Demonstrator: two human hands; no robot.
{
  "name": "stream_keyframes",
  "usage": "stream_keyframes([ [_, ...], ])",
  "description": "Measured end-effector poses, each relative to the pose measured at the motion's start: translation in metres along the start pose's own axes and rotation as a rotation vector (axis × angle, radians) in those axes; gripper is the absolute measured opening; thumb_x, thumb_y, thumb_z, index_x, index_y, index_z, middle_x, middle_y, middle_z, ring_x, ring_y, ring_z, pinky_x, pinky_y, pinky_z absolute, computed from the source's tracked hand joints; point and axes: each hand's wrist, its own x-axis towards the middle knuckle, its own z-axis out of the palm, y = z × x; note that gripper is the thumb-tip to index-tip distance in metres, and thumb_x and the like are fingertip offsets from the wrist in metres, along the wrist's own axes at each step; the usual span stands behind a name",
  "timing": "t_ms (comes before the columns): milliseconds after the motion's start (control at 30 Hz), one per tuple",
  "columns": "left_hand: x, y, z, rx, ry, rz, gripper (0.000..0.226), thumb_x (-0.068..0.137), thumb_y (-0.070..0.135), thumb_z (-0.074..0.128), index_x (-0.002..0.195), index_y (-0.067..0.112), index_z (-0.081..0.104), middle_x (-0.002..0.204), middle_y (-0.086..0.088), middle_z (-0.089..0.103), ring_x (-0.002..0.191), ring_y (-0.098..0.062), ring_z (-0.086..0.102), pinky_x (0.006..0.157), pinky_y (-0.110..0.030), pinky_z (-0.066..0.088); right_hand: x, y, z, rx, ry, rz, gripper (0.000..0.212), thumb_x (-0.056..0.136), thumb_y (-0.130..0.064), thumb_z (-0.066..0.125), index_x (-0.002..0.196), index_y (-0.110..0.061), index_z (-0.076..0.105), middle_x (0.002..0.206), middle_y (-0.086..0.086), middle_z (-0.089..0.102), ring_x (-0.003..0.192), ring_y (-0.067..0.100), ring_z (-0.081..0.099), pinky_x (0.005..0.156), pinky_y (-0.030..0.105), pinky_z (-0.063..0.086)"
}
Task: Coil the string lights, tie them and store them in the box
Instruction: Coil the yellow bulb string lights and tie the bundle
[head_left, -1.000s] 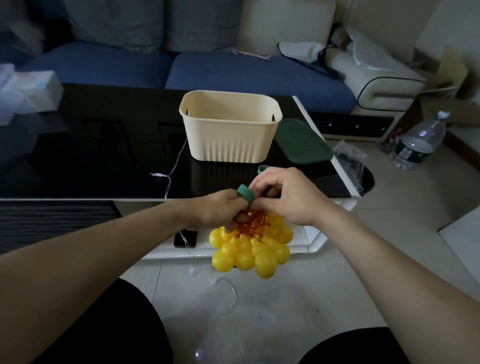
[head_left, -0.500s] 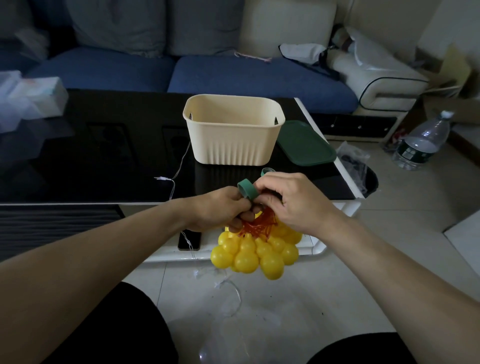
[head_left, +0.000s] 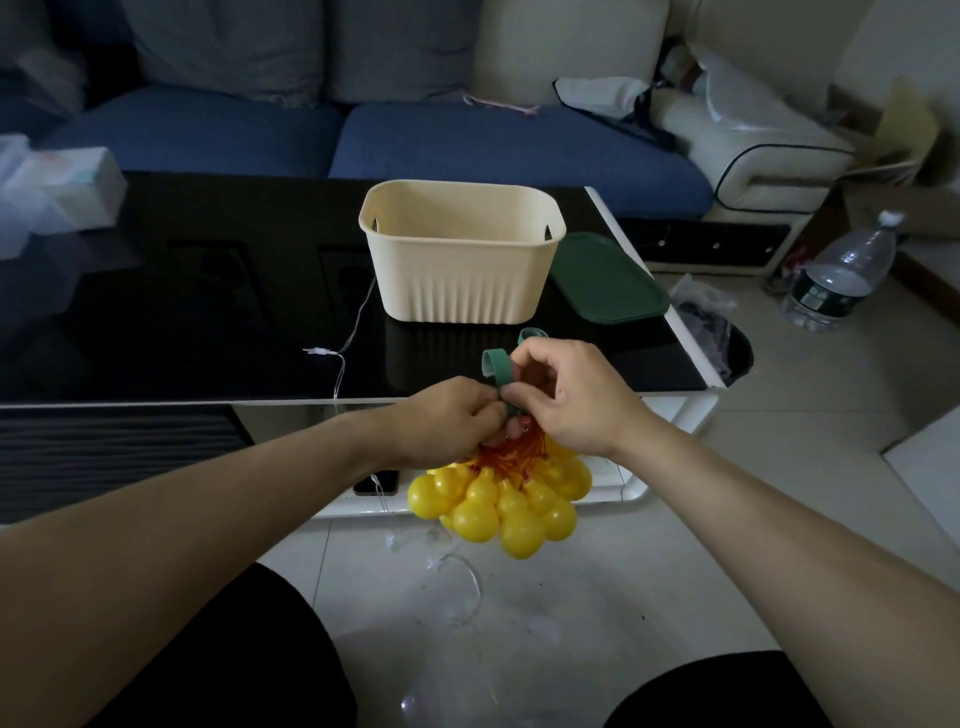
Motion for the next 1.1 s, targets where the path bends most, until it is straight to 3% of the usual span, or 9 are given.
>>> stream_keyframes([
  [167,0.001,-0.003,0.001,0.121,0.065,0.084,0.03,0.1,0.012,0.046,0.074,0.017,0.062,0.061,0.004,0.053,0.049,-0.003,0.043,0.051,-0.019,0.039,0.001,0.006,0.008,0.091,0.05,0.081,0.006,0.088,-0.009,0.074,0.086,-0.014,0.072,0.073,-0.009,0.068,0.061,-0.001,0.061,0.061,0.017,0.047],
  [300,-0.001,-0.005,0.004,0.231,0.1,0.124,0.035,0.1,0.014,0.05,0.067,0.025,0.056,0.058,0.006,0.051,0.048,-0.002,0.044,0.048,-0.014,0.035,0.002,0.011,0.013,0.146,0.034,0.187,0.016,0.089,-0.01,0.073,0.081,-0.023,0.069,0.081,0.001,0.071,0.076,0.014,0.066,0.079,0.041,0.058],
  [400,0.0,-0.006,0.003,0.25,0.145,0.135,0.029,0.099,0.015,0.052,0.072,0.02,0.062,0.058,0.008,0.053,0.047,-0.001,0.046,0.048,-0.013,0.036,0.002,0.01,0.014,0.191,0.055,0.23,0.017,0.09,-0.01,0.071,0.08,-0.023,0.066,0.085,0.007,0.07,0.082,0.024,0.069,0.084,0.047,0.058],
  [533,0.003,-0.005,0.001,0.314,0.25,0.207,0.027,0.098,0.013,0.053,0.072,0.011,0.059,0.056,0.005,0.049,0.049,-0.005,0.045,0.049,-0.014,0.034,0.006,0.007,0.018,0.275,0.139,0.281,0.019,0.092,-0.008,0.069,0.078,-0.02,0.064,0.079,0.004,0.066,0.074,0.015,0.06,0.075,0.033,0.052],
  [633,0.004,-0.005,-0.001,0.371,0.323,0.259,0.024,0.096,0.013,0.054,0.073,0.008,0.06,0.056,0.003,0.05,0.051,-0.007,0.044,0.049,-0.013,0.031,0.009,0.001,0.022,0.381,0.233,0.358,0.008,0.093,-0.011,0.068,0.086,-0.014,0.072,0.08,0.002,0.067,0.073,0.011,0.059,0.076,0.033,0.053],
  [733,0.004,-0.005,-0.001,0.406,0.41,0.293,0.019,0.093,0.012,0.057,0.081,0.005,0.068,0.057,0.003,0.053,0.052,-0.007,0.047,0.05,-0.012,0.033,0.012,-0.004,0.024,0.563,0.288,0.485,0.005,0.092,-0.008,0.07,0.09,-0.008,0.075,0.079,0.002,0.069,0.065,0.007,0.061,0.063,0.021,0.054],
  [867,0.005,-0.001,0.0,0.382,0.505,0.268,0.011,0.091,0.015,0.062,0.093,0.01,0.072,0.069,0.003,0.065,0.063,-0.008,0.058,0.058,-0.016,0.042,0.019,-0.007,0.024,0.728,0.364,0.576,0.009,0.086,-0.003,0.075,0.089,-0.009,0.07,0.083,0.008,0.069,0.068,0.016,0.064,0.061,0.024,0.053],
  [1000,0.004,0.002,0.001,0.24,0.594,0.203,0.025,0.088,0.019,0.068,0.107,0.015,0.052,0.075,0.005,0.071,0.07,-0.002,0.065,0.063,-0.016,0.05,0.023,-0.008,0.023,0.697,0.405,0.625,0.028,0.082,-0.005,0.079,0.101,-0.013,0.061,0.095,0.01,0.067,0.063,0.017,0.063,0.065,0.029,0.055],
  [1100,0.002,0.004,0.0,0.294,0.557,0.217,0.022,0.088,0.018,0.067,0.109,0.014,0.065,0.081,0.002,0.073,0.073,-0.005,0.067,0.068,-0.022,0.054,0.022,-0.007,0.024,0.66,0.402,0.644,0.032,0.084,-0.005,0.076,0.106,-0.016,0.055,0.106,0.011,0.063,0.067,0.018,0.063,0.068,0.03,0.056],
])
